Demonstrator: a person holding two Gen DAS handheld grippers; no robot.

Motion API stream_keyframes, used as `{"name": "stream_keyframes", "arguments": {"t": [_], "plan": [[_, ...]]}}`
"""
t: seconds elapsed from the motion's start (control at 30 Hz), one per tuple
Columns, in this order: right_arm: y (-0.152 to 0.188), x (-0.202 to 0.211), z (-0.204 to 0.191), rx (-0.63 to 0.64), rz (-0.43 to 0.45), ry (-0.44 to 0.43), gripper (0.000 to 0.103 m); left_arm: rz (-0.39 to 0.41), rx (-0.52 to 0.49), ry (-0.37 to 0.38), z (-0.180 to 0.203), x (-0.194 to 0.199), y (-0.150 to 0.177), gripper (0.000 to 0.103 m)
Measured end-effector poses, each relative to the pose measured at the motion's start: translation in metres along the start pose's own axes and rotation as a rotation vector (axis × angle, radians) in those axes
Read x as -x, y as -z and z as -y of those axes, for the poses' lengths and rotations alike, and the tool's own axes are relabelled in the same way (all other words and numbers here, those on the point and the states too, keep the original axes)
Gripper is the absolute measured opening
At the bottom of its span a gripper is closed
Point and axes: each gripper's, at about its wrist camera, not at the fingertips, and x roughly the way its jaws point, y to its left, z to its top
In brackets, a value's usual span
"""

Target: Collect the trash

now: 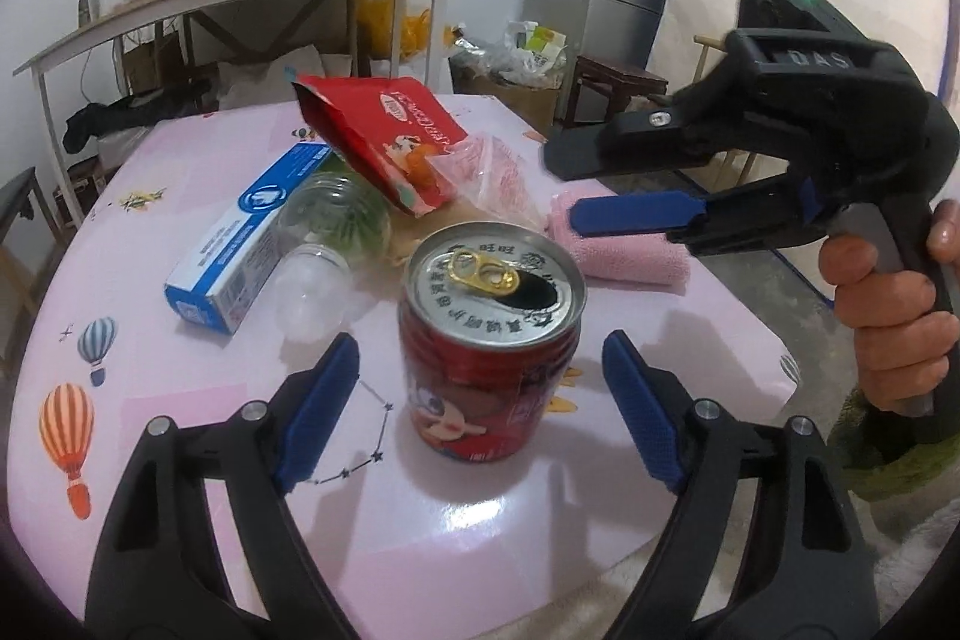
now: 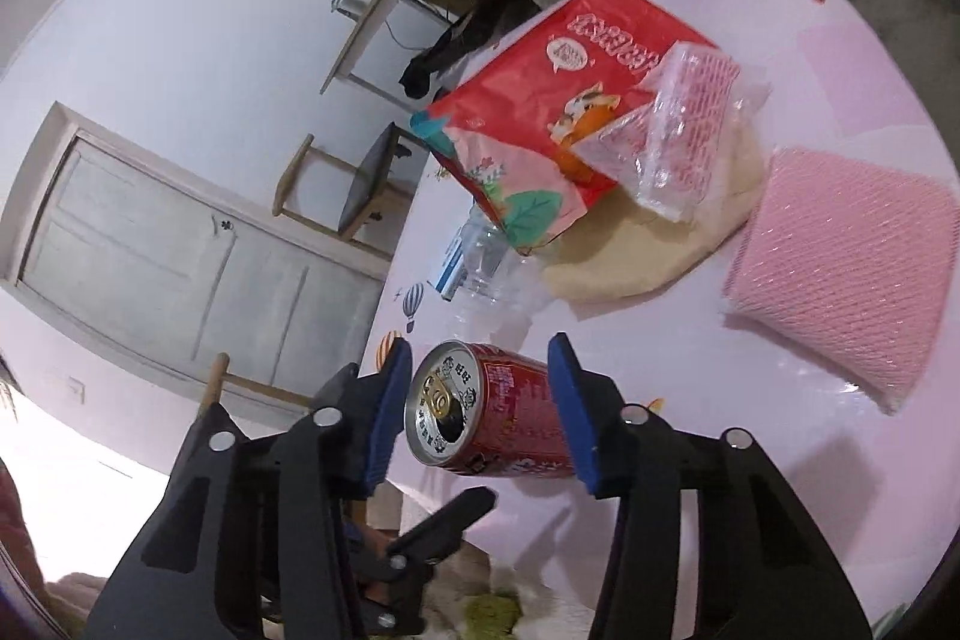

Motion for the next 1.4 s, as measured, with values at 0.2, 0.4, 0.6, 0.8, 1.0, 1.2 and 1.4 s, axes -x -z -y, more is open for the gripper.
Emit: {"name": "stream_keyframes", "arguments": {"t": [0.2, 0.4, 0.6, 0.8, 1.0, 1.2, 1.4], "plan": [[0.003, -0.016, 0.003, -0.027, -0.065, -0.008, 0.033, -0.003, 0.004, -0.001, 0.001, -0.009, 0.002, 0.061], [0.007, -0.026, -0.006, -0.005, -0.101, 0.027, 0.032, 0.003, 0.031, -0.032, -0.002, -0.007, 0.005, 0.061], [0.009, -0.048, -0.024, 0.016, -0.162, -0.005, 0.032, 0.004, 0.037, -0.096, -0.012, 0.011, 0.016, 0.061], [0.008, -0.092, -0.051, 0.077, -0.238, -0.043, 0.032, 0.011, 0.075, -0.209, -0.041, 0.035, 0.028, 0.061], [-0.002, -0.110, -0.078, 0.165, -0.229, -0.018, 0.033, 0.026, 0.175, -0.296, -0.085, 0.047, 0.031, 0.061], [-0.027, -0.028, -0.067, 0.218, -0.033, 0.132, 0.035, 0.051, 0.232, -0.343, -0.113, 0.049, 0.030, 0.061], [-0.057, 0.050, -0.005, 0.114, 0.163, 0.456, 0.052, 0.029, 0.245, -0.377, -0.116, 0.051, 0.036, 0.073]]}}
